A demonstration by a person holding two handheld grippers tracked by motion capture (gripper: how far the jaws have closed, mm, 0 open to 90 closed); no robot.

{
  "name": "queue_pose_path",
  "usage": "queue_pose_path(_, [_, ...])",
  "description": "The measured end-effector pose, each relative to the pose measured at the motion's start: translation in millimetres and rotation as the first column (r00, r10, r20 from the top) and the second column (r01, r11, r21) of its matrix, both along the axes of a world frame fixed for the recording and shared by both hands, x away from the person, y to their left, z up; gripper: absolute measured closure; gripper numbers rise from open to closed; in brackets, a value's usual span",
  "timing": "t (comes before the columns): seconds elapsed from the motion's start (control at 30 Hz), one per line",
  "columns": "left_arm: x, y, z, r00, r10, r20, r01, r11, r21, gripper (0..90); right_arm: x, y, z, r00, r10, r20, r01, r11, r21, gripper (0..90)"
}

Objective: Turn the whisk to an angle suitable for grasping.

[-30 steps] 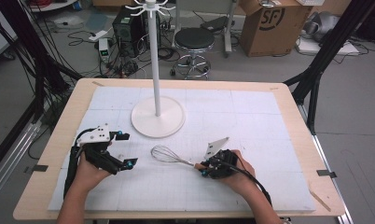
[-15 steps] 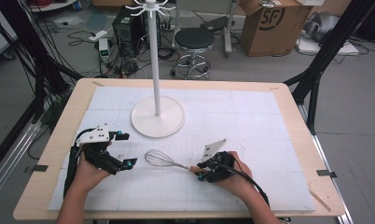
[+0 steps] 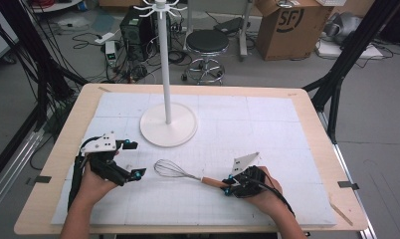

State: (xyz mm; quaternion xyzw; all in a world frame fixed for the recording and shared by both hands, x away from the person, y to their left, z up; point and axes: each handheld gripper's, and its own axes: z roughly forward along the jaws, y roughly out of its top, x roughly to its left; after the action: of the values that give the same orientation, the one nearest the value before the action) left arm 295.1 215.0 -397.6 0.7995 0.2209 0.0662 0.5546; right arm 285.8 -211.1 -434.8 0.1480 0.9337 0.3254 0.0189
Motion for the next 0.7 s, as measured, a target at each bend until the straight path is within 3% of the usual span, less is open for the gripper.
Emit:
queue_pose_path(0.17, [-0.6,-0.3,1.3,1.0000,-0.001,0.006,0.001,1.0000,0.002,1.7,4.0,10.4,0.2,0.9998,0.020,0.006,-0.019,1.000,-0.003,72.3])
queue_pose_path(0.7, [-1.8,4.3,3.6,0.9999,0.007,0.013,-0.007,1.0000,-0.007,1.7,26.6,72.2,0.7,0.9936,0.110,0.026,-0.109,0.994,-0.019,72.3])
